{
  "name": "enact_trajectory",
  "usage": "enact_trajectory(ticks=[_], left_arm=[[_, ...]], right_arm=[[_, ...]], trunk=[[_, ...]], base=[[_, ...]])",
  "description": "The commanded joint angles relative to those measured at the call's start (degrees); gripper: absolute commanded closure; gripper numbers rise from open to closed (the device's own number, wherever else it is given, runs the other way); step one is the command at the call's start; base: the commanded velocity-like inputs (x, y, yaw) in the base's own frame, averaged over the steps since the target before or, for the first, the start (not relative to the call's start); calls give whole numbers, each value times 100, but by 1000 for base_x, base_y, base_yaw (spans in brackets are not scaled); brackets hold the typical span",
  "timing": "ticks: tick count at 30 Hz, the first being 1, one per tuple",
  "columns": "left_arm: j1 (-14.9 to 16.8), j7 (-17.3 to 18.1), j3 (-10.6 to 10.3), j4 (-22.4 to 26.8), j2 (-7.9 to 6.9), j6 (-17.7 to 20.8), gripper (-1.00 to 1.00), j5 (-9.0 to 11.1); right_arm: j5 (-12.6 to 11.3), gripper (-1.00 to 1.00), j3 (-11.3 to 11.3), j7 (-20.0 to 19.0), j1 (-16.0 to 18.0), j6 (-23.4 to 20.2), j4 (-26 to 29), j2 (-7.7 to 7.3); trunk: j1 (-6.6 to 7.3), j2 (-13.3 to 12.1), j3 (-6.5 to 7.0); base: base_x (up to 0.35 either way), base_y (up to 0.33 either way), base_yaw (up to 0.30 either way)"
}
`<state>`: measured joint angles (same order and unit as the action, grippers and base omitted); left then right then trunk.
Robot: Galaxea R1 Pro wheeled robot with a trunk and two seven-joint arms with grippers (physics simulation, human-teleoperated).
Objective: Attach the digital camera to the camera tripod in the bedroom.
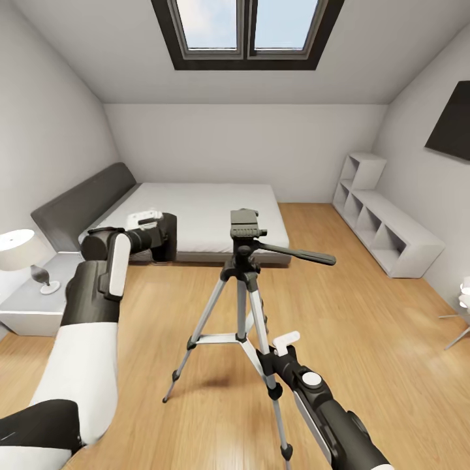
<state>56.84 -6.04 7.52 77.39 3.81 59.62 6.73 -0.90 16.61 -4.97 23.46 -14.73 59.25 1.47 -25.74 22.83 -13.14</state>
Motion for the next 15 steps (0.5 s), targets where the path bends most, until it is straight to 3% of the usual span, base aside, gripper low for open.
enact_trajectory(ticks=[1,15], left_arm=[[111,-59,7,-88,30,26,100,44],[1782,-64,12,-2080,298,38,100,31]], right_arm=[[81,100,-9,6,0,-30,-133,1],[271,100,-7,143,0,-38,-128,0]], trunk=[[-5,9,-13],[-5,9,-13]], base=[[0,0,0],[0,0,0]])
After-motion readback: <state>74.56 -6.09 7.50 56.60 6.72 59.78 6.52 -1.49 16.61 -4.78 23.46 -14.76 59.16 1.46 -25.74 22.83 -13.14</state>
